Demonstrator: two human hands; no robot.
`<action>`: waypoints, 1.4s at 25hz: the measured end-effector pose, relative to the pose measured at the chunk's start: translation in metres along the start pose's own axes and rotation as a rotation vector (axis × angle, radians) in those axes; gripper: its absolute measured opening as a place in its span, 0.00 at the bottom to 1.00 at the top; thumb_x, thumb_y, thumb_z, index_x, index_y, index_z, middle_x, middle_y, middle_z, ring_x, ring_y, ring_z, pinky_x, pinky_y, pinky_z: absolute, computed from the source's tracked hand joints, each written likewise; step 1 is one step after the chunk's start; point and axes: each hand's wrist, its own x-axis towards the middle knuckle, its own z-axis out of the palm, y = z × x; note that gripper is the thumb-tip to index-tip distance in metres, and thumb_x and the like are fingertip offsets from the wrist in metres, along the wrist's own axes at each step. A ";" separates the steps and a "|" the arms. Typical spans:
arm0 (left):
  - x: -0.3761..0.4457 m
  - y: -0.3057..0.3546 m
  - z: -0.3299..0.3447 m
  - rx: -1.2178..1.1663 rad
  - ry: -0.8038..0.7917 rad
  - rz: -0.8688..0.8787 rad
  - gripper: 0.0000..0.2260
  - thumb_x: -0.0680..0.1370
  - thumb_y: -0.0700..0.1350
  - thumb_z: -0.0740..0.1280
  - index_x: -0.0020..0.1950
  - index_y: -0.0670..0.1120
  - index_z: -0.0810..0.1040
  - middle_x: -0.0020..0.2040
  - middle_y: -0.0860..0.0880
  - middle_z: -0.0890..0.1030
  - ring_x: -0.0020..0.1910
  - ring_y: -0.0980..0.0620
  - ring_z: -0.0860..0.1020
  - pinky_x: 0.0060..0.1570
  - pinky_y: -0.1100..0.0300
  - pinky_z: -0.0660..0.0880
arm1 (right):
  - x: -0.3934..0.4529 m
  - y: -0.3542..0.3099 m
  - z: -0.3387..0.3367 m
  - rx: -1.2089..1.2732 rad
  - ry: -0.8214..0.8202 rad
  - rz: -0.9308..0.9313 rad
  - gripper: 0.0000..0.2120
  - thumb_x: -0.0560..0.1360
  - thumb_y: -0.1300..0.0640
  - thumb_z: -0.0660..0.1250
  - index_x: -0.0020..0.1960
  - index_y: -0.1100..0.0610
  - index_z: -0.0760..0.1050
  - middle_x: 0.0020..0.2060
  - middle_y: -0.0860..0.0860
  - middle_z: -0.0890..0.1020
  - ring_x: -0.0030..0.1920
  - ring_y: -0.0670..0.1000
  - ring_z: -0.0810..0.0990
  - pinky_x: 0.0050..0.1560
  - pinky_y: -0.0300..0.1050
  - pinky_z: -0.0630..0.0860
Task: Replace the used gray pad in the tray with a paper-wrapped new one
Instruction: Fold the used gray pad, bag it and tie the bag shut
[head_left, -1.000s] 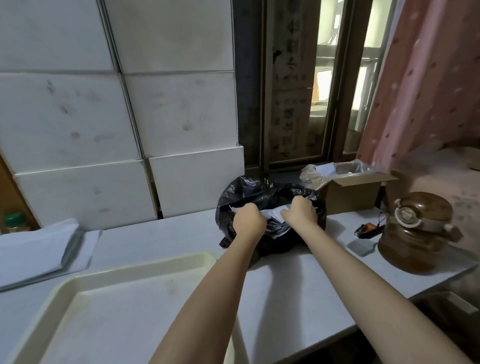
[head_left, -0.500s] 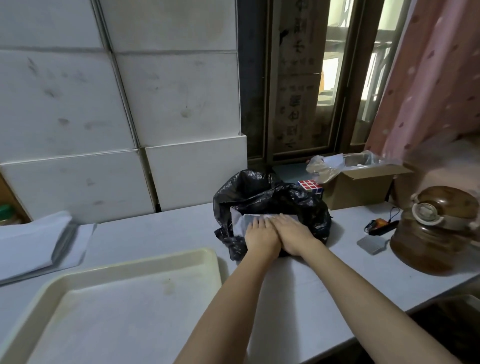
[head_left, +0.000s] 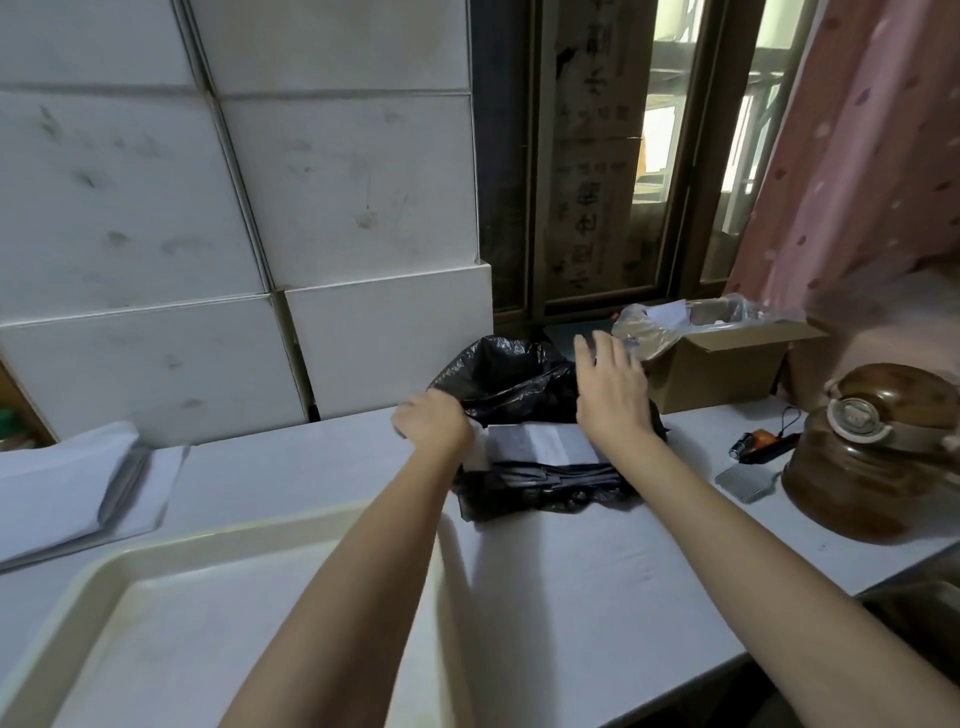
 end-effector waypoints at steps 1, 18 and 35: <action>0.002 -0.009 0.006 -0.037 -0.079 -0.039 0.16 0.78 0.41 0.59 0.66 0.43 0.71 0.64 0.44 0.75 0.64 0.44 0.74 0.60 0.54 0.69 | 0.005 0.007 0.000 -0.003 -0.137 0.084 0.38 0.69 0.61 0.71 0.73 0.62 0.57 0.69 0.61 0.66 0.69 0.60 0.66 0.67 0.52 0.67; -0.063 -0.081 -0.012 -0.843 0.165 0.394 0.11 0.72 0.37 0.63 0.37 0.52 0.67 0.35 0.54 0.74 0.39 0.45 0.76 0.42 0.50 0.75 | -0.054 0.089 -0.045 0.682 -0.670 0.068 0.25 0.63 0.43 0.76 0.54 0.51 0.71 0.53 0.47 0.75 0.55 0.50 0.74 0.57 0.49 0.73; -0.105 -0.024 -0.122 -0.629 0.322 0.235 0.05 0.80 0.41 0.56 0.52 0.39 0.68 0.49 0.43 0.65 0.32 0.46 0.67 0.40 0.56 0.65 | 0.005 0.039 -0.192 1.612 -0.246 0.661 0.17 0.71 0.65 0.70 0.57 0.70 0.71 0.39 0.58 0.81 0.32 0.49 0.83 0.34 0.43 0.82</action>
